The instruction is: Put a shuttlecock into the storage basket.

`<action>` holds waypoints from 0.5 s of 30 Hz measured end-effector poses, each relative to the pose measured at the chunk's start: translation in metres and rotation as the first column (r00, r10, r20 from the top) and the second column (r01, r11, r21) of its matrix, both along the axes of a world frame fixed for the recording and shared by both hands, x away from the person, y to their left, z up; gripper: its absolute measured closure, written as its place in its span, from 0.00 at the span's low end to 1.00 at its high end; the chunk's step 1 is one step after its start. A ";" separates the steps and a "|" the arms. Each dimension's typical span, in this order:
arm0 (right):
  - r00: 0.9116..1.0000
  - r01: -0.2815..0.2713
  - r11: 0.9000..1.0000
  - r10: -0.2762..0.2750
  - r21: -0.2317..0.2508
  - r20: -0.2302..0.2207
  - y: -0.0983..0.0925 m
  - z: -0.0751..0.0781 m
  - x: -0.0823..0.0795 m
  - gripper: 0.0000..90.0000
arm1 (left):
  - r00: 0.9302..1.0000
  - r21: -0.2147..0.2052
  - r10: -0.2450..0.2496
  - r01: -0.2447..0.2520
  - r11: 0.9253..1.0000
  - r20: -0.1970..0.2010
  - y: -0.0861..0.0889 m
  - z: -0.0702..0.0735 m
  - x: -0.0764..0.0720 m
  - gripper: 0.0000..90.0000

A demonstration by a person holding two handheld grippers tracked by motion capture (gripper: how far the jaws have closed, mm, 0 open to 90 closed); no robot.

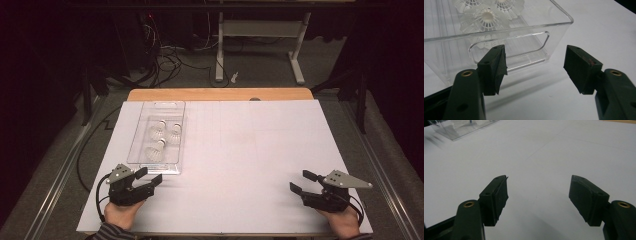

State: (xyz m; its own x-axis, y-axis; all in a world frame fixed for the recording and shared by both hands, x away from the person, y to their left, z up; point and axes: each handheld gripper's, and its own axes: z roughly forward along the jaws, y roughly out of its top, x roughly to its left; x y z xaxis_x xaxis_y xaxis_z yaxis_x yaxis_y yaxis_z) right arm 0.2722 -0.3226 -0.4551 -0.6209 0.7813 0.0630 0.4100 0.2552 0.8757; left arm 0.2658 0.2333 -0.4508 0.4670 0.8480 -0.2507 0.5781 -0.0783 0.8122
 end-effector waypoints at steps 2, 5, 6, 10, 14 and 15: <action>1.000 0.002 1.000 -0.002 0.001 0.001 -0.001 0.000 0.000 0.35 | 1.000 -0.005 0.002 -0.002 1.000 0.000 0.001 0.000 0.000 0.39; 1.000 0.001 1.000 0.000 -0.002 0.003 0.000 0.000 0.000 0.35 | 1.000 -0.007 0.001 -0.001 1.000 0.003 0.001 0.000 -0.001 0.39; 1.000 0.000 1.000 0.000 -0.003 0.003 0.000 0.000 0.000 0.35 | 1.000 -0.006 0.001 -0.001 1.000 0.003 0.001 0.000 -0.001 0.39; 1.000 -0.002 1.000 0.002 -0.003 0.002 0.000 0.000 0.000 0.35 | 1.000 -0.007 0.002 -0.002 1.000 0.004 0.001 0.000 -0.001 0.39; 1.000 -0.004 1.000 0.004 -0.003 -0.001 0.000 0.000 0.000 0.35 | 1.000 -0.013 0.003 -0.003 1.000 0.007 0.002 0.000 -0.001 0.39; 1.000 -0.006 1.000 0.006 -0.001 -0.002 0.001 -0.001 0.001 0.35 | 1.000 -0.017 0.005 -0.005 1.000 0.007 0.003 0.000 -0.001 0.39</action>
